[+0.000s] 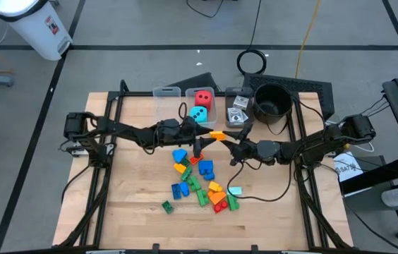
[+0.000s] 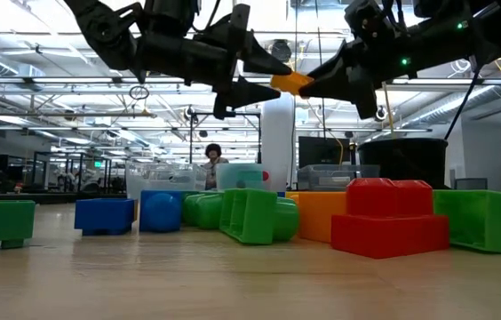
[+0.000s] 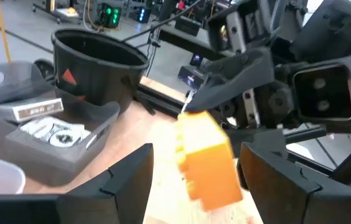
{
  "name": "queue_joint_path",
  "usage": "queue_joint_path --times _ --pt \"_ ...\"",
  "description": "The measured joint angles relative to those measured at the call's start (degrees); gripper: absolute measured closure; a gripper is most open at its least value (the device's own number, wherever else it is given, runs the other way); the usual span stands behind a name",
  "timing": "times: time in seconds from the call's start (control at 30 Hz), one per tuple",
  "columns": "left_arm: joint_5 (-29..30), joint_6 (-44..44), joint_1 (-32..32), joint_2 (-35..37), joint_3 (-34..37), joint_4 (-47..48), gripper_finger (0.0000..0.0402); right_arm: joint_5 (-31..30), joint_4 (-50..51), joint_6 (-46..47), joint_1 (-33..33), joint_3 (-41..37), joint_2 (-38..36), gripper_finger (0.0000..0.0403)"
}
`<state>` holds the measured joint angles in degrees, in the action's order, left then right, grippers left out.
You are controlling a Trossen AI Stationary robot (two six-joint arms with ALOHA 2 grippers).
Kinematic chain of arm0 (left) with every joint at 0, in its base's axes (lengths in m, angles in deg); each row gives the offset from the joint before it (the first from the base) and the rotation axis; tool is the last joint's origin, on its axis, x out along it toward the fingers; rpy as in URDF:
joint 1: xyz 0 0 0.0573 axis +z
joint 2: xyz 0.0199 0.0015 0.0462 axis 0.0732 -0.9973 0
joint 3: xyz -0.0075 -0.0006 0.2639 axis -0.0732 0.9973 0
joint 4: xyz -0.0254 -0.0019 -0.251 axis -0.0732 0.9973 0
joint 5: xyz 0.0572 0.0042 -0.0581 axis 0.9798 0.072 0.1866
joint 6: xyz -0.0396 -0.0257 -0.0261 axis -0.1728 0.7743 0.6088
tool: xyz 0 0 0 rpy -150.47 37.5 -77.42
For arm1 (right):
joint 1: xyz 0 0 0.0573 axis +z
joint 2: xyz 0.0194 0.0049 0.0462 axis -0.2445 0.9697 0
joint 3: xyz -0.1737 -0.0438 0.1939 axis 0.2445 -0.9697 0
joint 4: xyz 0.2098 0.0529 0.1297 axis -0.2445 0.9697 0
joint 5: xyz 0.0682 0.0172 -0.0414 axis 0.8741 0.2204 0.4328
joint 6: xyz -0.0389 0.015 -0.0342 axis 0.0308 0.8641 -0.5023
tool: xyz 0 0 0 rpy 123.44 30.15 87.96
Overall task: Pick & Place Toys
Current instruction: Put the yellow game piece into the left transparent bin
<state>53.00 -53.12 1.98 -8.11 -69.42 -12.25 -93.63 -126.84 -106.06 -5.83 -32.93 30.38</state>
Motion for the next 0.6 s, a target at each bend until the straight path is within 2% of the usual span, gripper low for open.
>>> queue_joint_path --times 0.13,0.27,0.37,0.5,0.6 --pt "-0.3 1.4 0.5 0.0 0.0 0.6 0.0181 0.1 -0.4 0.1 0.0 0.0 0.0 0.0289" --pt "-3.0 2.8 1.1 0.0 0.0 0.6 0.0245 0.1 -0.3 0.1 0.0 0.0 0.0 0.0289" --pt "-3.0 2.7 1.2 0.0 0.0 0.5 0.0299 -0.2 -0.2 0.4 0.0 0.0 0.0 0.0281" --pt "-2.6 -0.5 1.3 0.0 0.0 -0.4 0.0304 -0.1 0.0 1.4 0.0 0.0 0.0 0.0274" --pt "-1.2 -3.0 1.4 0.3 0.1 -0.6 0.0304 0.4 0.0 6.2 0.0 0.0 0.0 0.0274"
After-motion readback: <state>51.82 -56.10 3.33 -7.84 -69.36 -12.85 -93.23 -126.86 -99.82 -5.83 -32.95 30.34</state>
